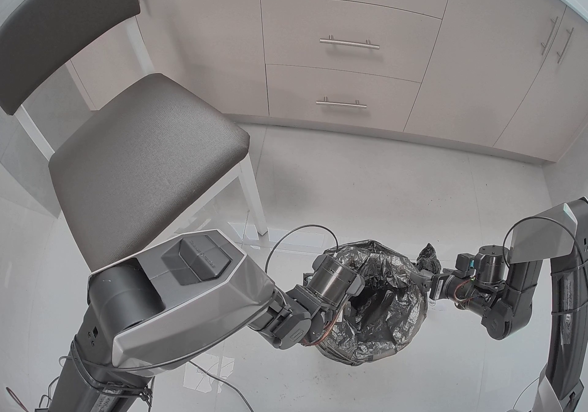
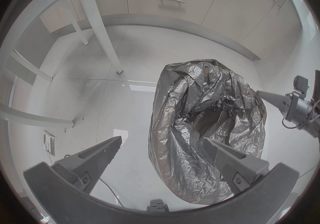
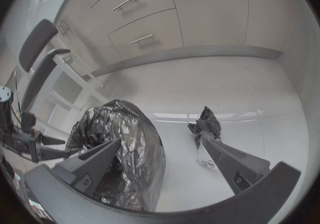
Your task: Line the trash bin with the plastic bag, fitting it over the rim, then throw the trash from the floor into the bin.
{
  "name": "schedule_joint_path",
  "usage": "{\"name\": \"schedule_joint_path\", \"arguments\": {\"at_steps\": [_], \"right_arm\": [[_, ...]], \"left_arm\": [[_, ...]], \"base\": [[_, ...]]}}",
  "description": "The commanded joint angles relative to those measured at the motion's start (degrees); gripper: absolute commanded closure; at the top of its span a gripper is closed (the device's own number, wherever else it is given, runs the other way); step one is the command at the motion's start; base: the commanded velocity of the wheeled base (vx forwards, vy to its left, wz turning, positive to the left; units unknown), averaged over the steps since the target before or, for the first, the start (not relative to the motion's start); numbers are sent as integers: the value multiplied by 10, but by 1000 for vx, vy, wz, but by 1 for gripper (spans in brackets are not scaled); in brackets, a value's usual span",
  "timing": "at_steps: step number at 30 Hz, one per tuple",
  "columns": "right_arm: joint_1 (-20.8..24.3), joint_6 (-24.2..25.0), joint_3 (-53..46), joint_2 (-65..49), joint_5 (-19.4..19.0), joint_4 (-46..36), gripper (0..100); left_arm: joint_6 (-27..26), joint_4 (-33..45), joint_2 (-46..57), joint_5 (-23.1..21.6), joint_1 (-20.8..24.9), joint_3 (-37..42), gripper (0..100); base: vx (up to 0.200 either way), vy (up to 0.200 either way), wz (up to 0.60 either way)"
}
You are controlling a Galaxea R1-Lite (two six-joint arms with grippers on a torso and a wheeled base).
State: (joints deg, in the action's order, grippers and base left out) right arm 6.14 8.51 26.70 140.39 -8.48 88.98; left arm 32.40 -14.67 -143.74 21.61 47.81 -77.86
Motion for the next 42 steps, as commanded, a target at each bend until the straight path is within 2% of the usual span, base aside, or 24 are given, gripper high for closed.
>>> {"name": "schedule_joint_path", "arguments": {"at_steps": [1,13,24,42], "right_arm": [[-13,-49,-12,20,-2,10,0],[-32,-59,13,35,5,10,0],[-29,-34,10,10,4,10,0],[-41,-37,15,17,4,10,0]], "left_arm": [[0,0,-1,0,0,-1,0],[0,0,-6,0,0,-1,0],[-1,-12,-8,0,0,1,0],[1,-12,-15,0,0,0,0]], "base": [[0,0,0],[0,0,0],[0,0,0],[0,0,0]]}}
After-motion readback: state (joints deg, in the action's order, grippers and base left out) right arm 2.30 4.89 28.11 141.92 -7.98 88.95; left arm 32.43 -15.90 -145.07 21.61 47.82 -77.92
